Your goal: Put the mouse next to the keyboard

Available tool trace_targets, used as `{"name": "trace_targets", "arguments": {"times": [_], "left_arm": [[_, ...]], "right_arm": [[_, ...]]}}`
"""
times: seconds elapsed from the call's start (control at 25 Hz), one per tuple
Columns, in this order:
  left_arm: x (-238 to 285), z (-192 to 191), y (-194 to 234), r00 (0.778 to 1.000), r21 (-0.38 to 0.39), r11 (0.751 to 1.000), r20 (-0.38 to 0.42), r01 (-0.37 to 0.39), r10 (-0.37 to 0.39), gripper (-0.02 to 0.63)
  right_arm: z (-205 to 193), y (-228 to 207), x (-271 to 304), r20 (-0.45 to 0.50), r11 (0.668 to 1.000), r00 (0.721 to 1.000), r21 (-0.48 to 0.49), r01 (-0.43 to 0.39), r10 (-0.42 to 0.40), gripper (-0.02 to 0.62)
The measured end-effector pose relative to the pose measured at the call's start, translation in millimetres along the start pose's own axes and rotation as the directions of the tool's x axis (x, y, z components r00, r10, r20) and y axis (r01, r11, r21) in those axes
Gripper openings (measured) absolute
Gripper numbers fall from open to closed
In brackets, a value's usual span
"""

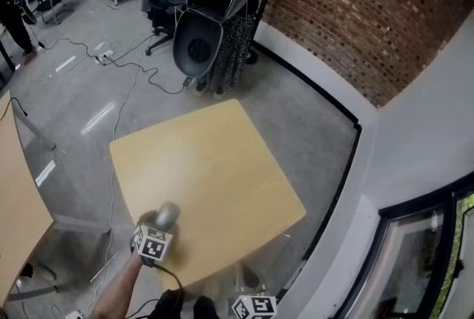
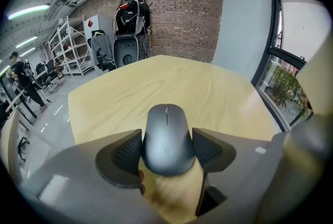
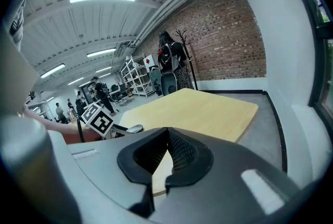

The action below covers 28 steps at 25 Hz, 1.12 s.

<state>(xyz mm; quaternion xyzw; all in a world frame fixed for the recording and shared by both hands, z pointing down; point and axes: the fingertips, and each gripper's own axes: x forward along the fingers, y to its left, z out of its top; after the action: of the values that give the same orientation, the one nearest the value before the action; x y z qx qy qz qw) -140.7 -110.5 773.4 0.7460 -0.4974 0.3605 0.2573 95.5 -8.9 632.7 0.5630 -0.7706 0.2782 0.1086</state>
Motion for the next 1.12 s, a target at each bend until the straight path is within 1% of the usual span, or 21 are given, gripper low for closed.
{"name": "trace_targets", "arguments": {"times": [0.36, 0.48, 0.6, 0.76, 1.12], "left_arm": [[-8, 11, -19, 1.000, 0.007, 1.000, 0.008, 0.015, -0.015, 0.304], [-11, 9, -28, 1.000, 0.010, 1.000, -0.007, 0.025, -0.025, 0.304], [-12, 14, -35, 1.000, 0.024, 0.999, 0.005, 0.031, -0.031, 0.304], [-11, 18, -51, 0.999, 0.038, 0.998, 0.012, 0.051, -0.052, 0.304], [-8, 27, -91, 0.995, 0.065, 0.993, 0.000, 0.096, -0.096, 0.304]], "right_arm": [[8, -1, -8, 0.014, 1.000, 1.000, 0.006, 0.004, -0.004, 0.014], [10, -4, -12, 0.016, 1.000, 1.000, 0.015, 0.013, -0.013, 0.014], [11, -9, -16, 0.024, 1.000, 1.000, 0.020, 0.017, -0.017, 0.014], [10, -15, -23, 0.024, 0.999, 0.999, 0.028, 0.027, -0.028, 0.014], [14, -33, -33, 0.032, 0.998, 0.998, 0.048, 0.050, -0.051, 0.014]]}}
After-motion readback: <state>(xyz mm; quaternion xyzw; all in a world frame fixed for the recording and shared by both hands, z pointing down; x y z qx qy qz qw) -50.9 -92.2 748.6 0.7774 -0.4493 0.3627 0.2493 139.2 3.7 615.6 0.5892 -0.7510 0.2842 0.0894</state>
